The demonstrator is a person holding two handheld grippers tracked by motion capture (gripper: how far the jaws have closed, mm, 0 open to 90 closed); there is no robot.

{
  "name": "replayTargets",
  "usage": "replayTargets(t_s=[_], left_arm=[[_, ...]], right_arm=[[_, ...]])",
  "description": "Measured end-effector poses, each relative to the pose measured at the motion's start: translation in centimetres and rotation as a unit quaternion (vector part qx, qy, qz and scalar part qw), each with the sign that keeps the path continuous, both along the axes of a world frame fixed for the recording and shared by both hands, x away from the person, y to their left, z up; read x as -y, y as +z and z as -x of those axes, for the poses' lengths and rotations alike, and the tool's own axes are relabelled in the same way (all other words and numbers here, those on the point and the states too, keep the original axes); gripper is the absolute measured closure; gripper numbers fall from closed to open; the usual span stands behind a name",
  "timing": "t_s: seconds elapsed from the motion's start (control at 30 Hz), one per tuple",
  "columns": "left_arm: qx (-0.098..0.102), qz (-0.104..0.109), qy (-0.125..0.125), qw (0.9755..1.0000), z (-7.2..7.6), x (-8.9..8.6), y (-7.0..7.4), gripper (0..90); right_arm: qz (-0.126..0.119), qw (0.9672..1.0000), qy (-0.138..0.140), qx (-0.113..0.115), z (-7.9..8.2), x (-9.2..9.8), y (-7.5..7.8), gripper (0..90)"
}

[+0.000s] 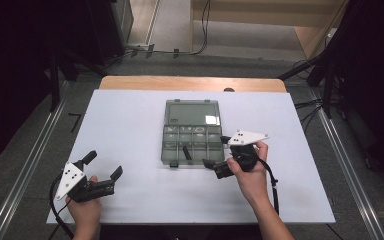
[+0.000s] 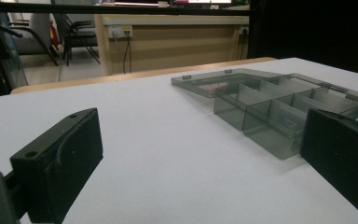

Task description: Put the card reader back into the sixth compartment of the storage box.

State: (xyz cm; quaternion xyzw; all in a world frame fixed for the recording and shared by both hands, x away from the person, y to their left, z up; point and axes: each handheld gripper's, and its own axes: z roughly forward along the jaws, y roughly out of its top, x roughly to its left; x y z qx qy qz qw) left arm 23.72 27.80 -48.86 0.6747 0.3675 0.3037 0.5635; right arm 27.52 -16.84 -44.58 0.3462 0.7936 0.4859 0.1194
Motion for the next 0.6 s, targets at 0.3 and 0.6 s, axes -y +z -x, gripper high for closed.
replayTargets(t_s=[0.3, 0.6], left_arm=[[0.000, -0.001, 0.000, 1.0000, 0.0, 0.0, 0.0, 0.0], [0.000, 0.000, 0.000, 1.0000, 0.0, 0.0, 0.0, 0.0]], right_arm=[[-0.016, 0.9996, -0.018, 0.012, 1.3, 2.4, 0.1, 0.0], [-0.027, 0.9989, -0.031, 0.024, 2.6, 4.0, -0.3, 0.0]])
